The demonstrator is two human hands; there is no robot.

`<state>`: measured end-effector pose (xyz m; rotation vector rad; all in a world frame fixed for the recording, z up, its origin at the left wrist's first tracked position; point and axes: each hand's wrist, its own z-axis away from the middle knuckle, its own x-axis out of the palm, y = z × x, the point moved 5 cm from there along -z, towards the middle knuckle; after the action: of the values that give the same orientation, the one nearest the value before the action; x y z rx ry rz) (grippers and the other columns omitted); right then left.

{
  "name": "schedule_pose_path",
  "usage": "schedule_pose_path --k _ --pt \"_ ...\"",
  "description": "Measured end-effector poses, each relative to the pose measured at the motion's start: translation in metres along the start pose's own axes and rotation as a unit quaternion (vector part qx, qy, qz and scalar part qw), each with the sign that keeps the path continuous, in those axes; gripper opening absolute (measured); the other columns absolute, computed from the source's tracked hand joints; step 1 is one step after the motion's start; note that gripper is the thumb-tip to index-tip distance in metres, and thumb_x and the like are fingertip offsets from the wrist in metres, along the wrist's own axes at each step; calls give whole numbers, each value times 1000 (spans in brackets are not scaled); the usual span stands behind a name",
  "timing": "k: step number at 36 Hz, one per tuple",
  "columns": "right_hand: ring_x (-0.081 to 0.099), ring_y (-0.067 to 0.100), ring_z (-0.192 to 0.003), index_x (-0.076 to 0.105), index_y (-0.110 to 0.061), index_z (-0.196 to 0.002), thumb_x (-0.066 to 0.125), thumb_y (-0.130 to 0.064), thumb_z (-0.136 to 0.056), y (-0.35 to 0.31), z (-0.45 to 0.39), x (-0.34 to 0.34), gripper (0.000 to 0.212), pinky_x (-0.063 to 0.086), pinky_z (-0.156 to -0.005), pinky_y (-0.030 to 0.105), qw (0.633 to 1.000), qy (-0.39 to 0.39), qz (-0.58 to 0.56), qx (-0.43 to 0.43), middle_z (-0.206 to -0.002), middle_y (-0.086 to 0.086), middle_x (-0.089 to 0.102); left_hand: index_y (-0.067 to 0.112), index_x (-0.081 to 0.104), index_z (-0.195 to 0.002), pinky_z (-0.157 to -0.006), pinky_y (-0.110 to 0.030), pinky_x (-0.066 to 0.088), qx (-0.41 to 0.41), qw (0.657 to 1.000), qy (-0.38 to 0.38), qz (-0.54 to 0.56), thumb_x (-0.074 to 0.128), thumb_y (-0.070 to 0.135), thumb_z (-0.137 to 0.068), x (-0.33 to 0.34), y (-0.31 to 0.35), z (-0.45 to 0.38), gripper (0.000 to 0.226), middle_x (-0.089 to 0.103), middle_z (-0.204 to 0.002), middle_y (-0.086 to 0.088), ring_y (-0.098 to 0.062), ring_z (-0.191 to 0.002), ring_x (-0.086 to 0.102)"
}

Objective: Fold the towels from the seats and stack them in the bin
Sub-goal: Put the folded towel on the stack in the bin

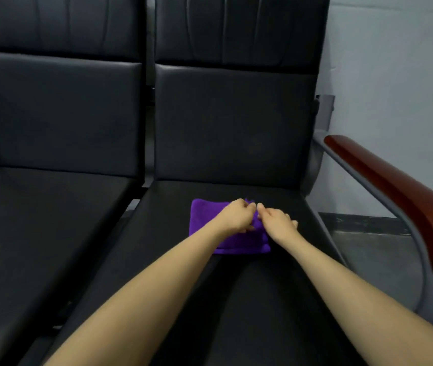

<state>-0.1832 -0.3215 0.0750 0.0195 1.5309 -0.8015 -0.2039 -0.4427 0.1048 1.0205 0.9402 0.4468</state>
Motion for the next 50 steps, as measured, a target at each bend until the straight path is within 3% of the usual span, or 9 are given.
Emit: schedule_pose_path --k 3,7,12,19,24,29,34,43,50 --pt "45 30 -125 60 -18 -124 31 -55 -98 4 1 0 54 28 -103 40 1000 17 14 10 -131 9 55 4 52 -120 -89 -35 46 15 987 128 -100 35 26 -100 -16 -8 -5 34 59 -120 -16 -30 -108 57" --pt "42 33 -128 50 -7 -132 38 -61 -93 2 0 1 68 30 -105 42 997 55 28 55 -136 15 48 2 46 -126 -101 -42 34 -43 932 243 -265 39 21 -97 -37 -26 -4 35 45 -132 -19 -37 -123 41" --pt "39 32 -128 41 -1 -136 36 -66 -91 -4 -1 2 79 31 -106 41 988 85 88 97 -139 18 43 4 40 -131 -101 -35 31 -130 892 245 -356 43 31 -96 -50 -56 -10 44 41 -135 -14 -30 -125 38" --pt "40 29 -124 42 -2 -135 38 -70 -88 -9 1 15 82 31 -103 38 978 107 157 83 -136 15 43 2 43 -127 -96 -36 37 -145 874 256 -387 40 46 -97 -54 -77 -12 53 50 -129 -15 -30 -119 49" --pt "39 29 -123 53 -11 -128 35 -62 -94 -18 0 23 64 30 -103 40 977 65 201 40 -134 12 44 6 43 -117 -82 -34 38 -97 881 240 -397 39 29 -101 -50 -77 -13 28 57 -121 -12 -30 -109 58" --pt "46 26 -120 48 -12 -130 34 -49 -99 -22 11 21 51 32 -101 40 980 80 183 -4 -128 10 53 7 40 -116 -71 -33 37 -72 887 240 -389 37 22 -102 -51 -74 -7 21 58 -116 -11 -29 -100 61" --pt "62 29 -101 41 -10 -124 32 -39 -102 -32 19 -4 37 45 -77 37 994 91 61 -15 -112 12 63 7 39 -115 -69 -35 38 -35 889 255 -378 37 20 -102 -55 -49 -3 19 59 -115 -12 -31 -100 62" --pt "62 37 -103 40 -5 -118 31 -37 -103 -39 35 -131 36 41 -72 38 962 252 97 -40 -114 18 63 5 39 -114 -66 -37 37 87 875 318 -355 30 32 -104 -60 68 6 31 59 -113 -13 -33 -98 62" --pt "62 37 -103 40 -3 -122 29 -37 -104 20 68 -228 40 46 -78 40 930 353 105 3 -112 19 65 5 39 -114 -62 -35 35 200 870 305 -332 30 32 -103 -4 176 15 31 59 -109 -12 -27 -86 60"
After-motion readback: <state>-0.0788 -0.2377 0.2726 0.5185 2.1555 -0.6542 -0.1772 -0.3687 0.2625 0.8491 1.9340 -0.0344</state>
